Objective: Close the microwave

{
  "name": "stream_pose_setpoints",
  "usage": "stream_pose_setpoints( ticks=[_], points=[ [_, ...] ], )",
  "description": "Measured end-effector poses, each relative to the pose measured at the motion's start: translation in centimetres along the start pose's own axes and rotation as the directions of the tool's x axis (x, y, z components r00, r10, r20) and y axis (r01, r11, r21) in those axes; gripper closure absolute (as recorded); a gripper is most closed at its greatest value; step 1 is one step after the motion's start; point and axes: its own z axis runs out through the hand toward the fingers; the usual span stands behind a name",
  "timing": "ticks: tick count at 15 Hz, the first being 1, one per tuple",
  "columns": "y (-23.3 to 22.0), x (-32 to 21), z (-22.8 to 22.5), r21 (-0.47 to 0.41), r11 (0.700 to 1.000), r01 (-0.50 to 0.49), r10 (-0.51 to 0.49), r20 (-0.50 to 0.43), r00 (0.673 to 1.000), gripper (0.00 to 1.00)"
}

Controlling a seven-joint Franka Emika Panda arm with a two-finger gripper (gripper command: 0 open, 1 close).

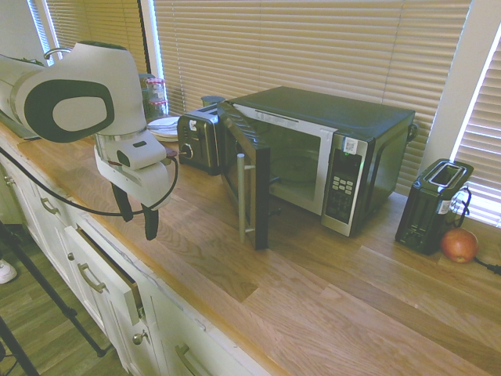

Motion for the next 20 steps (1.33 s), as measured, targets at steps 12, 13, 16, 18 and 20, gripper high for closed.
stream_pose_setpoints(
  ticks=[12,13,16,18,20],
  points=[
    [-2.2,1.2,-4.3,0.127,0.992,0.017,0.008,-0.189,0.982,0.00],
    [-2.6,1.7,-5.5,0.146,0.989,0.008,0.025,-0.218,0.976,0.00],
    [-2.9,4.0,-8.0,0.191,0.981,-0.021,0.077,-0.290,0.954,0.00],
    [-3.3,5.9,-8.5,0.212,0.976,-0.047,0.113,-0.311,0.944,0.00],
    [-3.9,7.5,-8.8,0.241,0.968,-0.072,0.150,-0.326,0.933,0.00]
  ],
)
